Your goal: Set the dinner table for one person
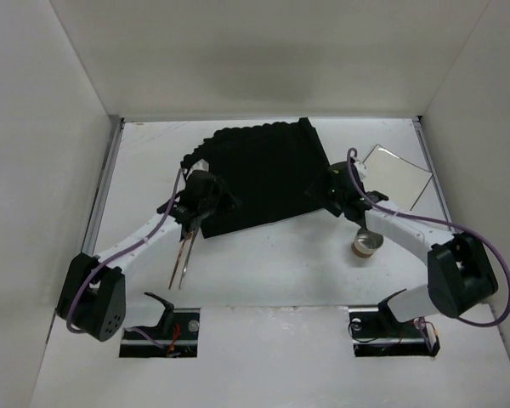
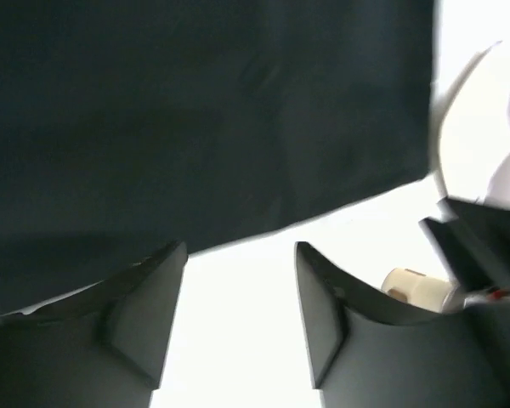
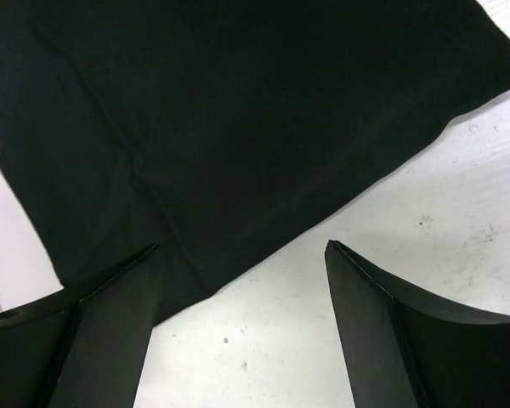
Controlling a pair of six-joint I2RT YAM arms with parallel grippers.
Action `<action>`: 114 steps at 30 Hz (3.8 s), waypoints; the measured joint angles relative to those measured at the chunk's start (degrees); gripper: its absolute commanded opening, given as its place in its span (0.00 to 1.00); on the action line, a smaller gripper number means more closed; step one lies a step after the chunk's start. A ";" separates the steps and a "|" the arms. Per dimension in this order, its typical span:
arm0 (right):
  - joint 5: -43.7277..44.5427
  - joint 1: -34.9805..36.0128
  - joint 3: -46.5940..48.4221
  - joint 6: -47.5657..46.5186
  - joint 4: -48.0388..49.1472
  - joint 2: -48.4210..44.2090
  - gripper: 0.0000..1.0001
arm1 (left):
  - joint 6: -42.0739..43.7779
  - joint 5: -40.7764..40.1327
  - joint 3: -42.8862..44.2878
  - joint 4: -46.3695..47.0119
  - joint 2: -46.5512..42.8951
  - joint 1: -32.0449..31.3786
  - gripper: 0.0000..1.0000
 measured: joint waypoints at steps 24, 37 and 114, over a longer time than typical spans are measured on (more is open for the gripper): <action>3.74 -3.26 0.09 11.47 -3.28 11.56 0.27 | -21.94 -4.61 -19.67 3.93 -2.56 1.70 0.40; 0.87 -0.94 -5.81 16.15 -1.86 8.15 0.43 | -18.16 -4.74 -12.83 6.32 3.61 13.35 0.28; 1.75 -8.37 21.27 3.65 -6.10 -2.93 0.02 | -22.40 -4.44 18.58 2.45 -1.25 20.94 0.04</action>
